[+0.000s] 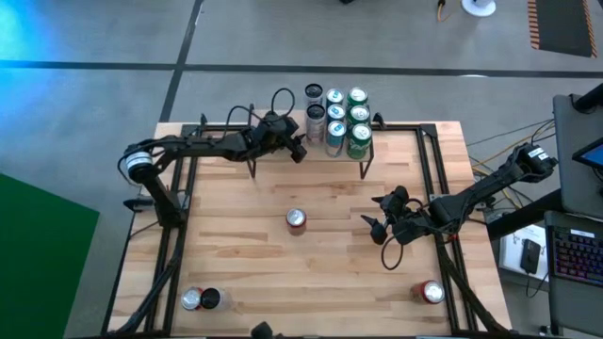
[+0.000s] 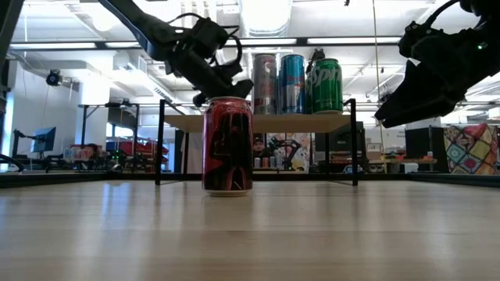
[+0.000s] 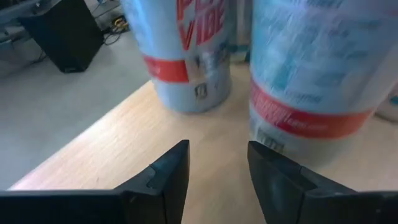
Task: Place canned beverage on shelf
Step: Put the top white pink soda can on the shelf aligned with the other white pink soda can, then put the white pink soda can on the shelf aligned with the other white pink soda cans
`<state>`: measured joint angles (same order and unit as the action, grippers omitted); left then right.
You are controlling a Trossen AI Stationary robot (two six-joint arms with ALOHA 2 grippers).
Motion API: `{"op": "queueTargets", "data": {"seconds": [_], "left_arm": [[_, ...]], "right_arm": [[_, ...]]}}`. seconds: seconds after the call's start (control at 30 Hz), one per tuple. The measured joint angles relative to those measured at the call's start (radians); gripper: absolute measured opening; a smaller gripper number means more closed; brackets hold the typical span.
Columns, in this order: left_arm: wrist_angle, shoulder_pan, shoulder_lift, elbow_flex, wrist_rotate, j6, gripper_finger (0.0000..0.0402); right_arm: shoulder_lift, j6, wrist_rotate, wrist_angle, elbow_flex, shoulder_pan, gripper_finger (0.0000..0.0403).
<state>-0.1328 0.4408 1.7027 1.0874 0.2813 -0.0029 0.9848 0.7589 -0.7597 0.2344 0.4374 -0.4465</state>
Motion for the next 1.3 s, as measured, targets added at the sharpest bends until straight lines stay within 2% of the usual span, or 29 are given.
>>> {"op": "queueTargets", "data": {"seconds": [0.2,0.33,0.43,0.57,0.67,0.77,0.9,0.97,1.07,1.3], "left_arm": [[0.127,-0.003,-0.085,-0.017,0.138,-0.026,0.0146],[0.180,-0.028,-0.174,-0.080,0.150,-0.067,0.0146],[0.161,-0.090,-0.254,-0.156,0.150,-0.084,0.0146],[0.131,-0.242,-0.369,-0.284,0.166,-0.085,0.0146],[0.175,-0.394,-0.477,-0.339,0.245,-0.123,0.0146],[0.344,-0.555,-0.572,-0.347,0.337,-0.250,0.0146],[0.599,-0.744,-0.646,-0.303,0.357,-0.511,0.0146],[0.699,-0.833,-0.652,-0.278,0.364,-0.623,0.0146],[0.771,-0.951,-0.635,-0.234,0.362,-0.702,0.0146],[0.807,-1.120,-0.551,-0.104,0.370,-0.682,0.0150]], "right_arm": [[0.000,-0.003,-0.017,0.000,0.000,0.000,0.0325],[0.000,-0.016,-0.052,0.001,0.011,0.000,0.0324],[0.000,-0.019,-0.054,-0.001,0.022,0.000,0.0325],[0.000,-0.043,-0.053,-0.004,0.035,0.000,0.0324],[0.000,-0.089,-0.054,-0.007,0.054,0.000,0.0325],[0.000,-0.162,-0.054,-0.011,0.090,0.000,0.0325],[0.000,-0.285,-0.036,-0.080,0.124,0.000,0.0325],[0.000,-0.355,-0.005,-0.139,0.126,0.000,0.0325],[0.000,-0.404,0.035,-0.205,0.126,0.000,0.0325],[0.000,-0.355,0.060,-0.217,0.126,0.000,0.0325]]}}
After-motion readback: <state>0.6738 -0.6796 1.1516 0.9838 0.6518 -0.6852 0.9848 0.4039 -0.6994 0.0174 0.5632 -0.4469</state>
